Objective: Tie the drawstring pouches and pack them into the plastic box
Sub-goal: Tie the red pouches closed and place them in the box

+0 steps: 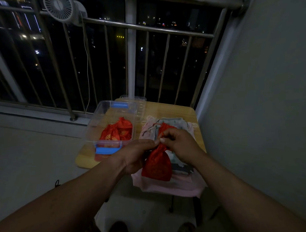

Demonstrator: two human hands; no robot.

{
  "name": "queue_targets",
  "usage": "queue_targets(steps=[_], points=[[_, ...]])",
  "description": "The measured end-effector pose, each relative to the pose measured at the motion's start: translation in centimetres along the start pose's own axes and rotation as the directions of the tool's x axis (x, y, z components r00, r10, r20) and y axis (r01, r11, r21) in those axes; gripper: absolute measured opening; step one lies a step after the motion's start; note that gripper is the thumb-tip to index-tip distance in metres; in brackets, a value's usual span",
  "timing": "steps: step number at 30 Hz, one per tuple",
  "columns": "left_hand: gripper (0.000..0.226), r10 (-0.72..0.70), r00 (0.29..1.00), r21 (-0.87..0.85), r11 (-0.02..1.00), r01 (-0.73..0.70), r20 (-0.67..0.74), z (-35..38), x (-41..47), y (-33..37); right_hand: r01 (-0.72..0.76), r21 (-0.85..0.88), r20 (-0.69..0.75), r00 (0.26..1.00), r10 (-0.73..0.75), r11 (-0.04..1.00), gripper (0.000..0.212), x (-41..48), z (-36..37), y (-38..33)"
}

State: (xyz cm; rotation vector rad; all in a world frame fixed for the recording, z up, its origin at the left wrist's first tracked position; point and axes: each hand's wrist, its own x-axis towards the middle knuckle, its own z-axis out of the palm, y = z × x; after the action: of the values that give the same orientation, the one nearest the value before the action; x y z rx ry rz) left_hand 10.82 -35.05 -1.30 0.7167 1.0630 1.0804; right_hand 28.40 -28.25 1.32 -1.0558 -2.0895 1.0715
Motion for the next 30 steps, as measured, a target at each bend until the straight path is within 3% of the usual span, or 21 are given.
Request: queue_targets(steps=[6,10,15,18,21,25,30], points=[[0.046,0.028,0.999,0.058,0.998,-0.029,0.017,-0.3,0.0,0.0,-0.079,0.143,-0.005,0.997,0.08,0.987,0.011,-0.3,0.1,-0.1],[0.019,0.034,0.999,0.341,0.939,-0.036,0.012,0.1,-0.1,0.9,-0.074,0.0,0.077,0.994,0.074,0.997,0.014,-0.3,-0.3,-0.1],[0.012,0.131,0.99,0.623,0.779,-0.072,-0.05,1.1,0.6,1.2,-0.007,-0.196,0.059,0.998,0.019,0.981,0.011,0.0,0.5,0.2],[0.015,0.165,0.984,0.657,0.749,-0.085,-0.061,1.6,0.7,0.5,0.045,-0.326,0.002,0.999,-0.047,0.944,0.013,-0.3,1.4,0.4],[0.02,0.161,0.983,0.631,0.773,-0.067,-0.092,1.7,0.8,0.1,0.062,-0.344,-0.051,0.995,-0.085,0.937,0.015,-0.8,1.6,0.6],[0.019,0.122,0.987,0.531,0.846,-0.048,-0.106,1.5,1.2,0.0,0.041,-0.254,-0.084,0.994,-0.064,0.966,0.01,-0.9,1.1,0.6],[0.015,0.184,0.975,0.536,0.839,-0.091,-0.123,2.1,1.3,0.1,0.002,-0.156,-0.077,0.997,-0.014,0.988,0.01,-1.0,0.9,0.4]])
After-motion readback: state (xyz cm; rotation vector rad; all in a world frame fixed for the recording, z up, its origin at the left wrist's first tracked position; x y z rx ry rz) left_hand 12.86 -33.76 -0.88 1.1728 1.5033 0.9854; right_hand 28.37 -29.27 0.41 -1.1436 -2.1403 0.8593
